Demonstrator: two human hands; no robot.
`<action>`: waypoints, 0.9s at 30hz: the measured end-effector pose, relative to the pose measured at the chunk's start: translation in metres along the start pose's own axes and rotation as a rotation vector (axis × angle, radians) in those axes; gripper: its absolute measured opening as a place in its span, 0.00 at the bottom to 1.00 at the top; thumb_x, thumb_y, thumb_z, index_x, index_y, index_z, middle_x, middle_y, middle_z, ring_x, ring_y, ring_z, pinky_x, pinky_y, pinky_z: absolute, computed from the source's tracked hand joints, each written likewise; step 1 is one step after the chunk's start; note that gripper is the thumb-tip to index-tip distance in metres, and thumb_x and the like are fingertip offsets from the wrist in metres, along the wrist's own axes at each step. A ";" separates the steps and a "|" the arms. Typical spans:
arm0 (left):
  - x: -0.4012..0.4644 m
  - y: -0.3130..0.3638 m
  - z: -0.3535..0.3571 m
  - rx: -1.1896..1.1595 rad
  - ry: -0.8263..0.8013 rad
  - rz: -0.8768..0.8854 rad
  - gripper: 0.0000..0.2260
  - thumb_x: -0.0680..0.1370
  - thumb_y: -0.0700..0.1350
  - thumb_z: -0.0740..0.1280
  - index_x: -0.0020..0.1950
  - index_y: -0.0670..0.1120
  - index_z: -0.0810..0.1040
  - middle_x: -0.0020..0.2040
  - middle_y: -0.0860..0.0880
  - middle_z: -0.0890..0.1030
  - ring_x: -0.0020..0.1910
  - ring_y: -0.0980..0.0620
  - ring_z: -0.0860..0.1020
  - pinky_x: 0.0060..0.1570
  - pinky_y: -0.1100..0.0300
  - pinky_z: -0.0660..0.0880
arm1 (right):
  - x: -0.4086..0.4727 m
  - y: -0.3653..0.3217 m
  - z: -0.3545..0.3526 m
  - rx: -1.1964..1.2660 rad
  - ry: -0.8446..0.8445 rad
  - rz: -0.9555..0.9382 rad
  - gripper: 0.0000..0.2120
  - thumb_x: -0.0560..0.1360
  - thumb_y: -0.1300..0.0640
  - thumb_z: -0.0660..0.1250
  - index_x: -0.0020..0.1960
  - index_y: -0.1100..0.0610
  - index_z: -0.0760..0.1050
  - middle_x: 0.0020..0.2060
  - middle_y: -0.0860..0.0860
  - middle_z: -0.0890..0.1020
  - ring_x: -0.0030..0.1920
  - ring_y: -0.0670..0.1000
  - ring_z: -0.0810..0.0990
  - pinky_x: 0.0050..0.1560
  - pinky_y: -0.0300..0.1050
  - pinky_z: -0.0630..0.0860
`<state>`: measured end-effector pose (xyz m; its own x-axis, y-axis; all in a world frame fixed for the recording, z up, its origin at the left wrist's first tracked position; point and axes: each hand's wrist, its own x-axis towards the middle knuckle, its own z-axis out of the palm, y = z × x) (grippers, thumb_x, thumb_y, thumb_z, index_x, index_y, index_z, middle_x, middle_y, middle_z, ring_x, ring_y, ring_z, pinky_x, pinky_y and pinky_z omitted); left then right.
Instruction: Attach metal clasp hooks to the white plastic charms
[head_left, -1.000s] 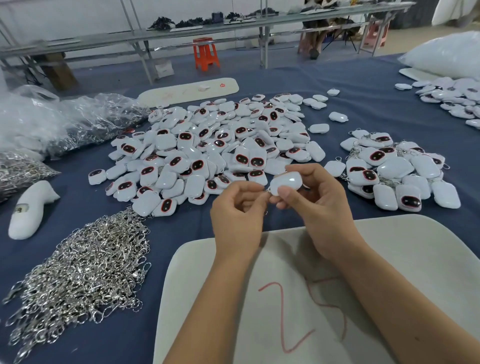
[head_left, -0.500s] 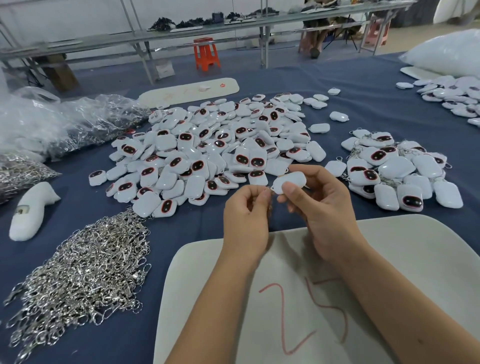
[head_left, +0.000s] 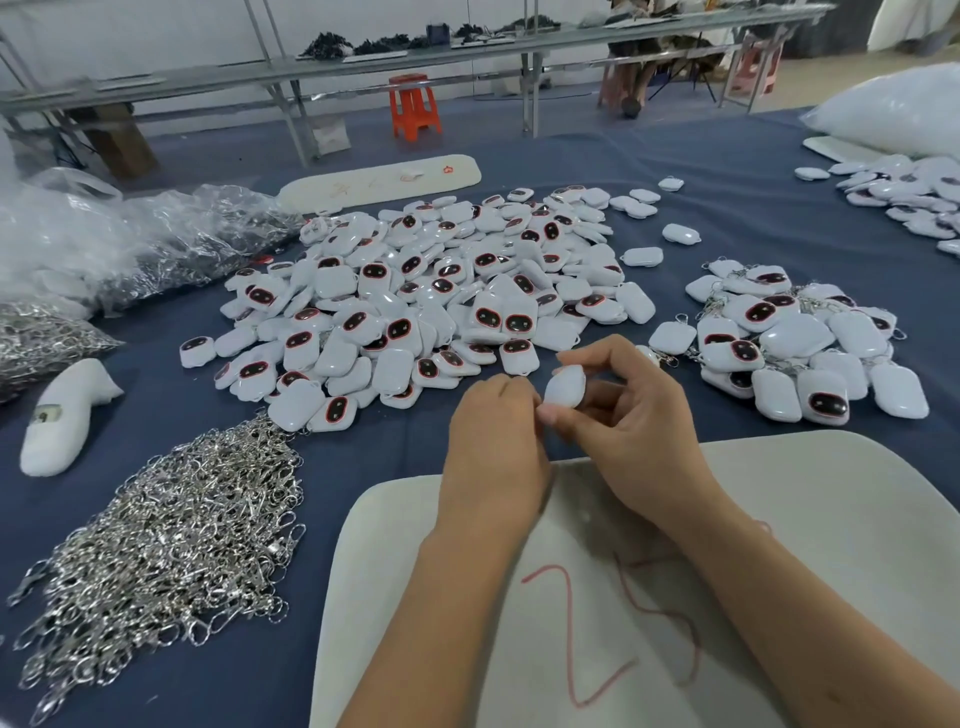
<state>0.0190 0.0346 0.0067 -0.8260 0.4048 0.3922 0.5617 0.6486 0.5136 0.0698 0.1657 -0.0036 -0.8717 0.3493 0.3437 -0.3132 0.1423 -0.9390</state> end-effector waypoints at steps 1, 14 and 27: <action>-0.001 -0.001 0.000 -0.110 0.035 -0.038 0.04 0.79 0.39 0.67 0.44 0.45 0.80 0.43 0.49 0.80 0.44 0.49 0.76 0.43 0.57 0.67 | 0.001 0.000 0.000 0.050 0.008 0.008 0.18 0.72 0.68 0.79 0.57 0.54 0.78 0.44 0.54 0.83 0.38 0.52 0.83 0.40 0.43 0.81; 0.004 0.005 0.007 -1.063 0.005 -0.407 0.07 0.81 0.37 0.68 0.46 0.45 0.82 0.34 0.53 0.81 0.34 0.57 0.76 0.38 0.64 0.75 | 0.007 -0.004 -0.005 0.670 0.085 0.263 0.20 0.71 0.60 0.74 0.61 0.61 0.79 0.41 0.54 0.83 0.36 0.47 0.82 0.39 0.34 0.79; 0.002 0.000 -0.007 0.003 -0.050 0.011 0.03 0.79 0.39 0.66 0.47 0.44 0.79 0.46 0.47 0.80 0.47 0.45 0.75 0.42 0.56 0.62 | 0.001 -0.002 -0.006 -0.079 -0.063 0.005 0.17 0.75 0.64 0.77 0.60 0.51 0.78 0.37 0.54 0.84 0.35 0.55 0.81 0.39 0.53 0.79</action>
<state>0.0180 0.0308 0.0133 -0.8212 0.4432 0.3594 0.5706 0.6462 0.5069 0.0716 0.1716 -0.0008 -0.8961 0.2914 0.3349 -0.2800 0.2145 -0.9357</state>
